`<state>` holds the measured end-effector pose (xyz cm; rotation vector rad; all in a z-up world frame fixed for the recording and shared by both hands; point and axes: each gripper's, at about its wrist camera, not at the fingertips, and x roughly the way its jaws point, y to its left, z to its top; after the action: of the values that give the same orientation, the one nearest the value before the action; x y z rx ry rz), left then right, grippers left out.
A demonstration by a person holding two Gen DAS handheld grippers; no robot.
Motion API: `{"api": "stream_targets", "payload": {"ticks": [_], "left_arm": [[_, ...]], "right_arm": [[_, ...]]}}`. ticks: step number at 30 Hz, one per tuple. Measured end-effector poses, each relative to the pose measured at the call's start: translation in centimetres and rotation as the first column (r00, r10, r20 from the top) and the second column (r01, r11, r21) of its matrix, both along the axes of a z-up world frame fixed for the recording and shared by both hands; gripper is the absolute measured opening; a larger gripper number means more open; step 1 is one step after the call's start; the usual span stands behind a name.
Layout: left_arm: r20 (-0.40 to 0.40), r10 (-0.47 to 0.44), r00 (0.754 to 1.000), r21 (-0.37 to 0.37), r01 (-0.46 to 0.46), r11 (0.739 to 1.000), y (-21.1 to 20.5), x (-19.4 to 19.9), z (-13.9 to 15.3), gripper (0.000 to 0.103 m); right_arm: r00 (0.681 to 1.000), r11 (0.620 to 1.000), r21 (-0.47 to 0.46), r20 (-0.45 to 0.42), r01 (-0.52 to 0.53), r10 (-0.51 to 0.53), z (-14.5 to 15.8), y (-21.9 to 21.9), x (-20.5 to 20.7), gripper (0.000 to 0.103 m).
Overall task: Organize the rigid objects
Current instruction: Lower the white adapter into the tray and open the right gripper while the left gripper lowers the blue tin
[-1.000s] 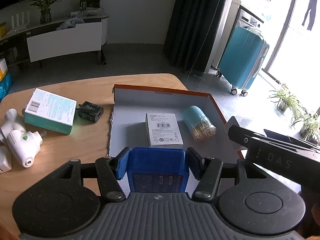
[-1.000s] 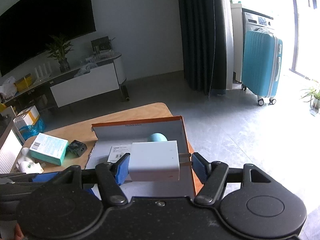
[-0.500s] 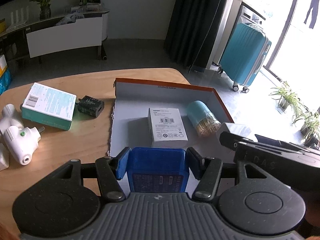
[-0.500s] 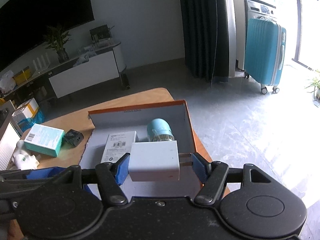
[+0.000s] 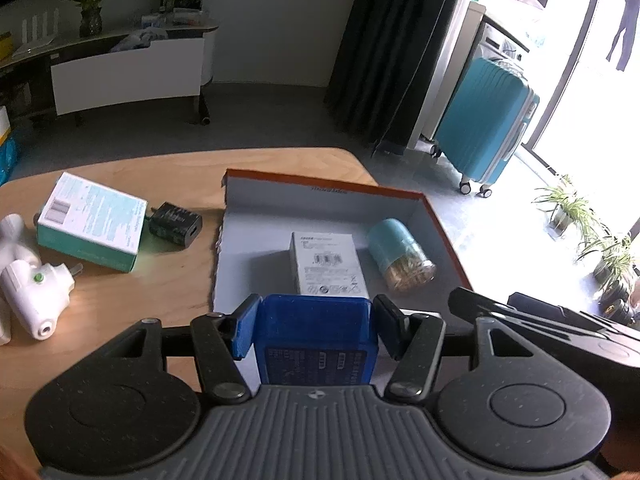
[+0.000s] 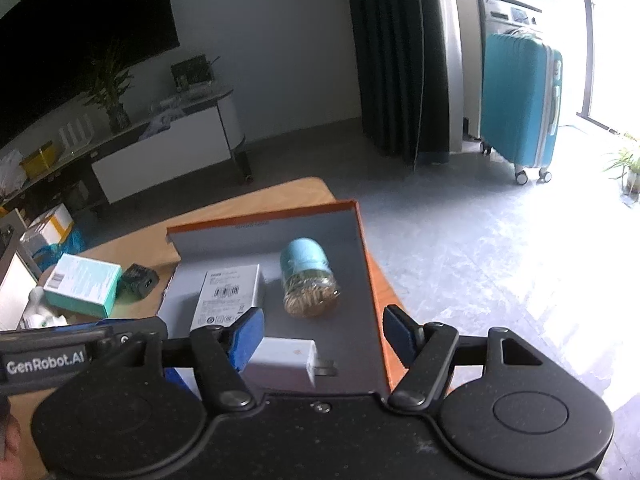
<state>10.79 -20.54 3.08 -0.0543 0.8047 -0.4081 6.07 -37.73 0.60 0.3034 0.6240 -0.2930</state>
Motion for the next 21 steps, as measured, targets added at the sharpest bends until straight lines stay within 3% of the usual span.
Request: {"api": "stream_targets", "payload": {"ticks": [8,10,12,21], "left_arm": [[0.022,-0.03,0.999,0.012,0.029,0.999,-1.6,0.7,0.8,0.061],[0.016,-0.034,0.999,0.011,0.034,0.999,-2.0,1.0,0.9,0.069],[0.024,-0.028,0.999,-0.006,0.029,1.0,-2.0,1.2,1.2,0.083],[0.042,0.033,0.999,-0.026,-0.032,0.999,0.1,0.8,2.9,0.089]], "right_arm": [[0.999,0.999,-0.022,0.042,0.028,-0.027,1.3,-0.3,-1.7,0.081],[0.999,0.999,-0.034,0.044,0.028,-0.026,1.5,-0.1,-1.8,0.081],[0.998,0.999,-0.038,0.051,0.034,-0.032,1.7,-0.1,-2.1,0.081],[0.994,0.998,-0.053,0.106,0.037,-0.031,3.2,0.9,-3.3,0.081]]}}
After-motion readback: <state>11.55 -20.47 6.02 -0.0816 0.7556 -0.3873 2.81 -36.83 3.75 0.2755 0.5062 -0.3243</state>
